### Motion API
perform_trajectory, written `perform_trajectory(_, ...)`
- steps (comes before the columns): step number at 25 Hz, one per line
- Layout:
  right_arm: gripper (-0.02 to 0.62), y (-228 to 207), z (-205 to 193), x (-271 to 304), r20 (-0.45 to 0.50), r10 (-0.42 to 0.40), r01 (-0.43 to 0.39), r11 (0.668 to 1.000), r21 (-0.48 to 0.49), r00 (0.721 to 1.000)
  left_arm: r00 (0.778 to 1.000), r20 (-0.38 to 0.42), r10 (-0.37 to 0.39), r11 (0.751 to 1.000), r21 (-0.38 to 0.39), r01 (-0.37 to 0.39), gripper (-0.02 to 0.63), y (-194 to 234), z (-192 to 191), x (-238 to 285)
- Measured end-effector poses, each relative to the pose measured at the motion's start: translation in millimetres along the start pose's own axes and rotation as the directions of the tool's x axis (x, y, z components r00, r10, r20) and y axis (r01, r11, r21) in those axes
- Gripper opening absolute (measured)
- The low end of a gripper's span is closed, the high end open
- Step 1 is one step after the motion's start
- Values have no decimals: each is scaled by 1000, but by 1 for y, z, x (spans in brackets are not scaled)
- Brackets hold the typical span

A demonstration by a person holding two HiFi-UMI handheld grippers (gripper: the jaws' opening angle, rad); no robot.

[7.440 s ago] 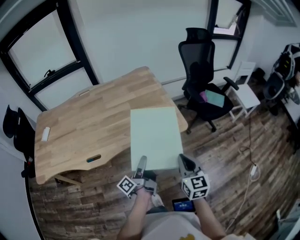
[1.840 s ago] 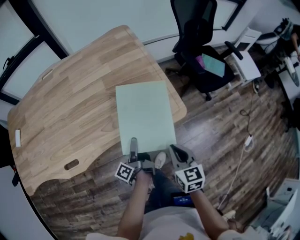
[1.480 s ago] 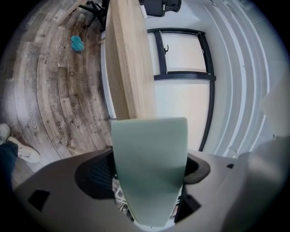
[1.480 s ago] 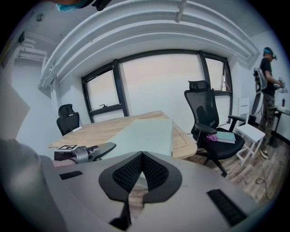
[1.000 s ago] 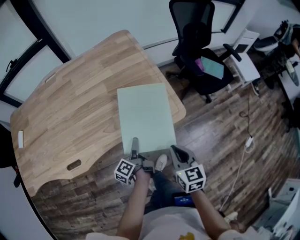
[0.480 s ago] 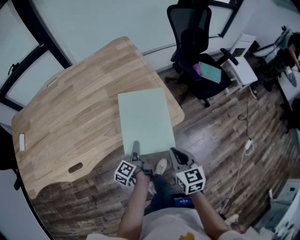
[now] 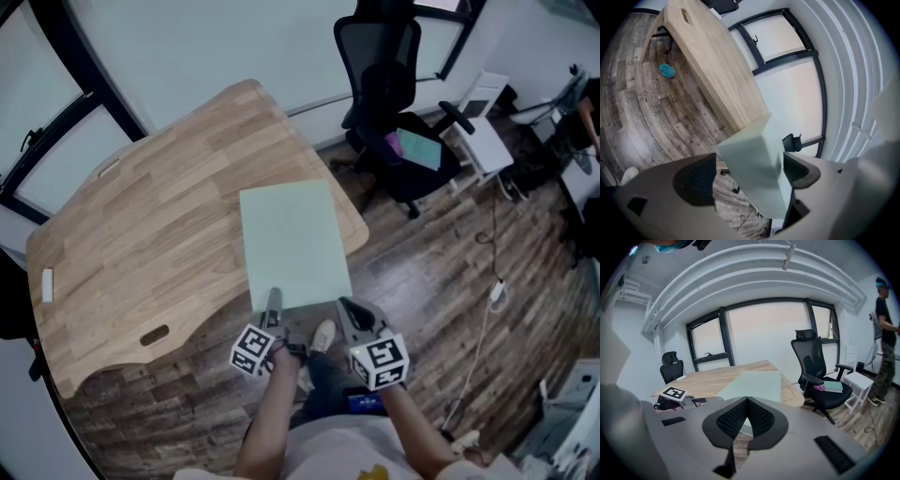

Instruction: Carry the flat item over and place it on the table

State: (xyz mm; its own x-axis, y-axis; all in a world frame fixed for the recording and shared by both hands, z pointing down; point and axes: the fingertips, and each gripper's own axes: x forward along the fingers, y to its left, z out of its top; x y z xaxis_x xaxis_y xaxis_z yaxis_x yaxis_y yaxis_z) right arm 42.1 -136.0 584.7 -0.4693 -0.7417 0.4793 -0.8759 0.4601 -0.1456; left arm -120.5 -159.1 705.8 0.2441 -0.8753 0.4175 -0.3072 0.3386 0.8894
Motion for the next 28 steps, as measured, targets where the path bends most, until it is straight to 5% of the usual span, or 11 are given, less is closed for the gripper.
perform_trajectory(12,-2,10,7,-12,27,0,0,1000,-2,1000,1000,-23,-14,999,39,15,433,-7,-4,-18)
perform_trajectory(28,-2,12,5,-16,35,1,-1,1000,-13,999,996,-70,-55,969,237,70,422,-31,-8,-35)
